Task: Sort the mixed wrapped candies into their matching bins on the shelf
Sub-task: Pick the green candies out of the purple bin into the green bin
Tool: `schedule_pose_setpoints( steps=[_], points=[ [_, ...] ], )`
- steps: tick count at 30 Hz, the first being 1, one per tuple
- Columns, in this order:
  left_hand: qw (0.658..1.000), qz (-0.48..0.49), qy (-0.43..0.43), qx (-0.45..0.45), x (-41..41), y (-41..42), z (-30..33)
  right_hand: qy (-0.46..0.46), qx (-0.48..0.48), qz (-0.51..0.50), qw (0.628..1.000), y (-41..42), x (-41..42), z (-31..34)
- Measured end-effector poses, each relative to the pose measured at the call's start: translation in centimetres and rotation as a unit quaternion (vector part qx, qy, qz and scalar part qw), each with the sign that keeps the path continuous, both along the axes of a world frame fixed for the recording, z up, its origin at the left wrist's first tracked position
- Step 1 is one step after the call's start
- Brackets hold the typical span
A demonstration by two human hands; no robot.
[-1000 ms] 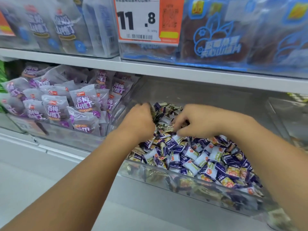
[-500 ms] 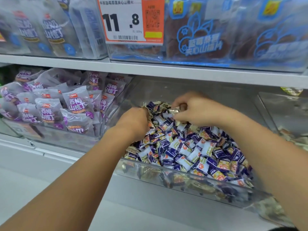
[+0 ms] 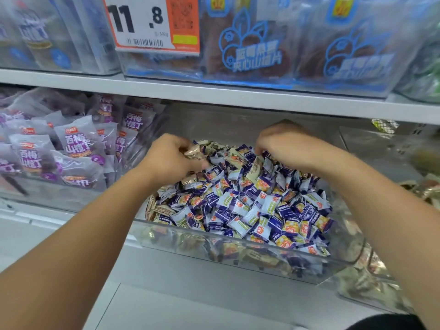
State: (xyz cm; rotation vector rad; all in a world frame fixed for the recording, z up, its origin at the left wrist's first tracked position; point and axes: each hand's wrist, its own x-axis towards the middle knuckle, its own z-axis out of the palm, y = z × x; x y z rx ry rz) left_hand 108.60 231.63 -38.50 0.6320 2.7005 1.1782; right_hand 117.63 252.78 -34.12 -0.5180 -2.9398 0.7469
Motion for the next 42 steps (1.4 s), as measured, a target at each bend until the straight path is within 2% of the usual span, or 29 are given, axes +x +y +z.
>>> schedule_pose_setpoints(
  steps=[3, 6, 8, 11, 14, 18, 23, 25, 29, 30, 35, 38, 42],
  points=[
    [0.999, -0.034, 0.006, 0.008, 0.9, 1.2, 0.1, -0.067, 0.139, 0.135, 0.979, -0.1, 0.9, -0.7],
    [0.997, -0.067, 0.002, 0.029, 1.6, 3.0, -0.2, -0.074, 0.179, 0.137, 0.971, 0.4, 0.6, -1.6],
    [0.997, -0.061, -0.002, 0.045, 1.3, 4.0, -0.4, -0.046, 0.154, 0.116, 0.980, 1.0, 0.7, -1.4],
    [0.997, -0.066, 0.049, -0.005, 0.8, 5.5, -0.6, -0.002, 0.115, 0.108, 0.987, 1.8, 1.4, -1.0],
    [0.994, -0.079, 0.051, -0.063, 0.6, 6.6, -1.0, 0.057, 0.073, 0.070, 0.993, 2.7, 1.7, -1.3],
    [0.991, -0.063, 0.074, -0.095, 0.8, 7.4, -1.5, 0.065, 0.039, 0.018, 0.997, 3.6, 2.0, -1.0],
    [0.995, -0.025, 0.046, -0.090, 0.4, 7.0, -1.3, 0.048, 0.010, -0.025, 0.998, 4.0, 1.7, 0.0],
    [0.997, -0.013, 0.038, -0.069, 0.4, 6.5, -0.7, 0.024, 0.014, -0.028, 0.999, 3.7, 1.3, 0.6],
    [0.996, 0.018, -0.044, 0.073, -0.1, 5.4, 0.1, -0.013, 0.036, -0.008, 0.999, 3.8, 0.5, 1.0],
    [0.996, 0.015, -0.048, 0.080, -0.2, 5.2, 0.0, -0.023, 0.054, 0.003, 0.998, 3.9, 0.5, 1.0],
    [0.997, -0.032, -0.026, -0.060, 0.8, 4.5, -1.1, -0.016, -0.007, 0.073, 0.997, 3.1, 1.2, 0.9],
    [0.993, -0.058, -0.043, -0.090, 1.1, 4.3, -1.0, -0.023, 0.040, 0.098, 0.994, 2.5, 0.9, 0.4],
    [0.982, -0.046, -0.019, -0.183, 1.7, 4.1, -0.2, -0.056, 0.065, 0.148, 0.985, 1.1, 1.0, -0.3]
  ],
)
